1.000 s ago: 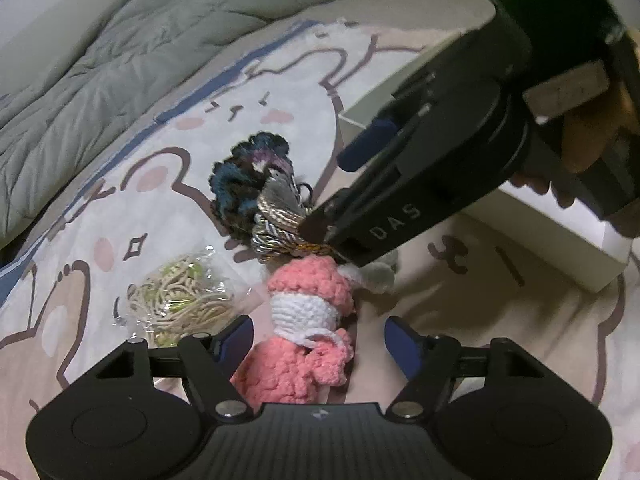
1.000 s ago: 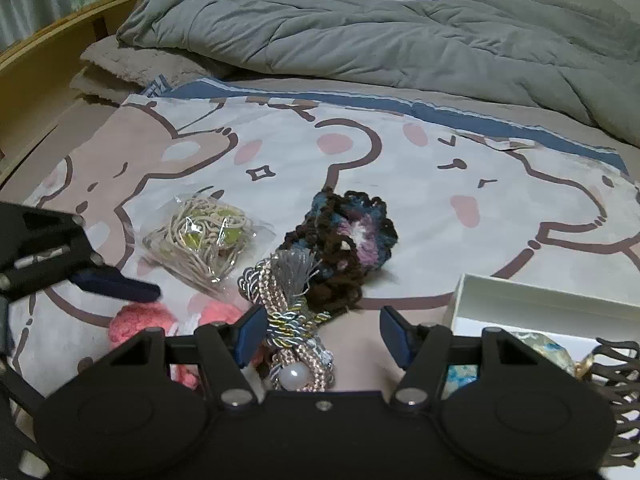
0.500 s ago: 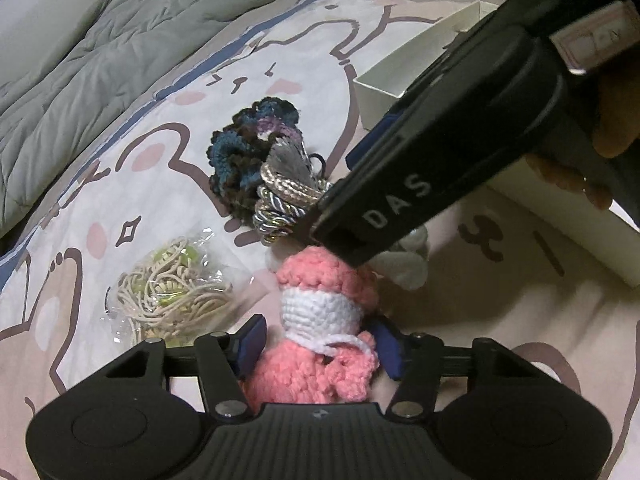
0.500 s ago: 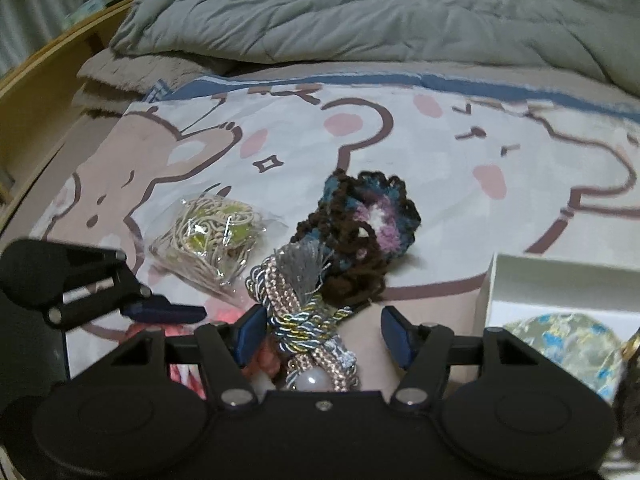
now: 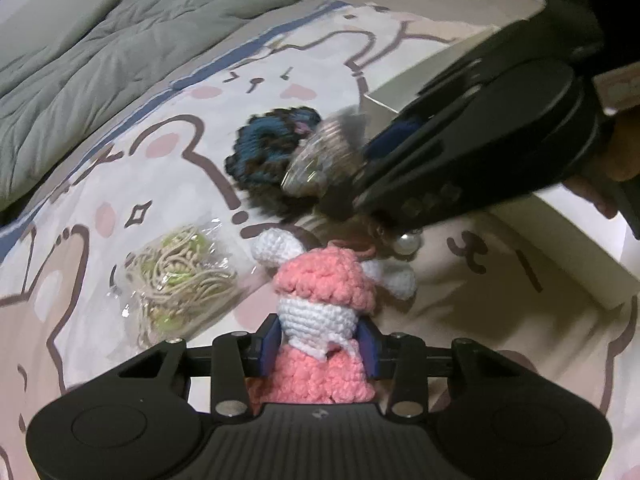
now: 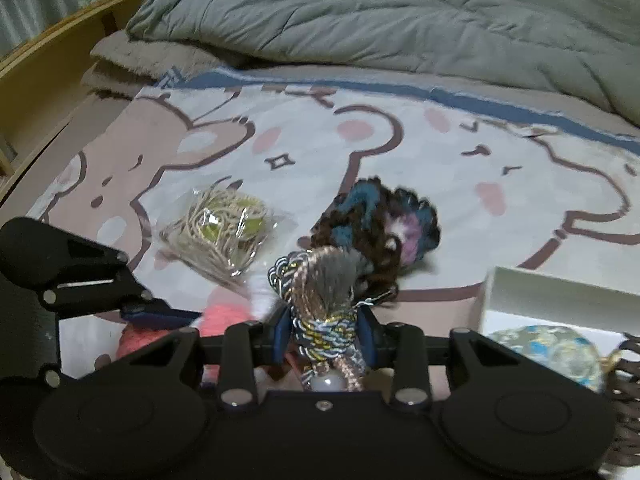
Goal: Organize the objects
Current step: 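Grasp the pink crochet doll with the left tool while the right tool grasps the braided rope keychain, then lift the doll and keychain and carry both over the white box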
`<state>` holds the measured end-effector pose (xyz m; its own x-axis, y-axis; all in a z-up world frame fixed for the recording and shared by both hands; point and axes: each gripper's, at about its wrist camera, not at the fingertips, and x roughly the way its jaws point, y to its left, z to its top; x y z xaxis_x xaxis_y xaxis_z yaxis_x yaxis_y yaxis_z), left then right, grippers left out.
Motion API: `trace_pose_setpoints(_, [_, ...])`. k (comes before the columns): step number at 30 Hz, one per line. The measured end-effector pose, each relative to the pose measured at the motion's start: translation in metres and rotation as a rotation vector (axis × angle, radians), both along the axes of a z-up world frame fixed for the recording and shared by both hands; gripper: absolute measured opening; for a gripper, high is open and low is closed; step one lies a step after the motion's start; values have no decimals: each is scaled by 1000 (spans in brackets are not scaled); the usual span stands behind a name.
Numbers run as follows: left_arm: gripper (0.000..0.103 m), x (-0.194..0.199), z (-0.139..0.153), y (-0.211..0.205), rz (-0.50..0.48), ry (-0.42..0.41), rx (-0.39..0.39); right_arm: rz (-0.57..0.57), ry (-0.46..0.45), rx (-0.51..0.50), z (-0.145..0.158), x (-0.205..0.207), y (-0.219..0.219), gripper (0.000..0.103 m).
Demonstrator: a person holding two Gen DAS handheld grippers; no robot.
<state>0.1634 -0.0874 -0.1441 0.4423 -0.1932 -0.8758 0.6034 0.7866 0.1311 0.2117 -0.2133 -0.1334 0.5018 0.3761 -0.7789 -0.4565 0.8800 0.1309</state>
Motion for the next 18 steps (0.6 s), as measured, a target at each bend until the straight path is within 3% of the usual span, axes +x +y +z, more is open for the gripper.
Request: trace_pose_setpoints(18, [42,-18,73,49,322,-141,-243,-120,-111,114,66,-35,-38,35])
